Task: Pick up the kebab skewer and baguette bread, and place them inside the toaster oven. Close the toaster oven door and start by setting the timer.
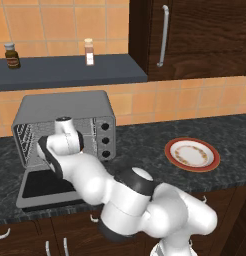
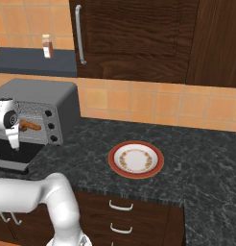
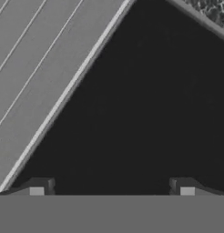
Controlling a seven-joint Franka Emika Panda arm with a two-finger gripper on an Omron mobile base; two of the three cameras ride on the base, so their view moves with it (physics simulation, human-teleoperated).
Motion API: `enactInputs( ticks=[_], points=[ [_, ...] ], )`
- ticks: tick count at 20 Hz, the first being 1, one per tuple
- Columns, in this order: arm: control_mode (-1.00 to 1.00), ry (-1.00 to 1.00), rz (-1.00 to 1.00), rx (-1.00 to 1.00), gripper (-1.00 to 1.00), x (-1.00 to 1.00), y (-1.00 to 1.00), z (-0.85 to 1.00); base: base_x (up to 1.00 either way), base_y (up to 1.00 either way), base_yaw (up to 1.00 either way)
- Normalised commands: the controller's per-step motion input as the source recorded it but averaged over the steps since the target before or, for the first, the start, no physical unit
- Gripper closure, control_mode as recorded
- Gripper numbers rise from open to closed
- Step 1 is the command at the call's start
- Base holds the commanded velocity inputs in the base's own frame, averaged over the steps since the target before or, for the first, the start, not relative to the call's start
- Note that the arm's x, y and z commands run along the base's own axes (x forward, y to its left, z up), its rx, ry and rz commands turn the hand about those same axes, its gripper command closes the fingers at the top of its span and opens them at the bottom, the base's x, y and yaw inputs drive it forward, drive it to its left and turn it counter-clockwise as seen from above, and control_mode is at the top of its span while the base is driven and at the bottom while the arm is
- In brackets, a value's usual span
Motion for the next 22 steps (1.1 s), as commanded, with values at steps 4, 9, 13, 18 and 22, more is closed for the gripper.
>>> enactInputs(
  ticks=[4, 9, 13, 18, 22],
  points=[
    [-1.0, -0.02, -0.16, 0.0, -1.0, 0.51, 0.0, 0.0, 0.0, 0.0, 0.0],
    [-1.0, -0.01, -0.16, 0.0, -1.0, 0.28, 0.0, -0.01, 0.0, 0.0, 0.0],
    [-1.0, -0.01, -0.12, 0.0, -1.0, 0.05, 0.0, -0.07, 0.0, 0.0, 0.0],
    [-1.0, -0.01, -0.09, 0.01, -1.0, -0.07, 0.0, 0.03, 0.0, 0.0, 0.0],
    [-1.0, 0.07, 0.02, 0.02, -1.0, -0.93, 0.0, 0.36, 0.0, 0.0, 0.0]
  ],
)
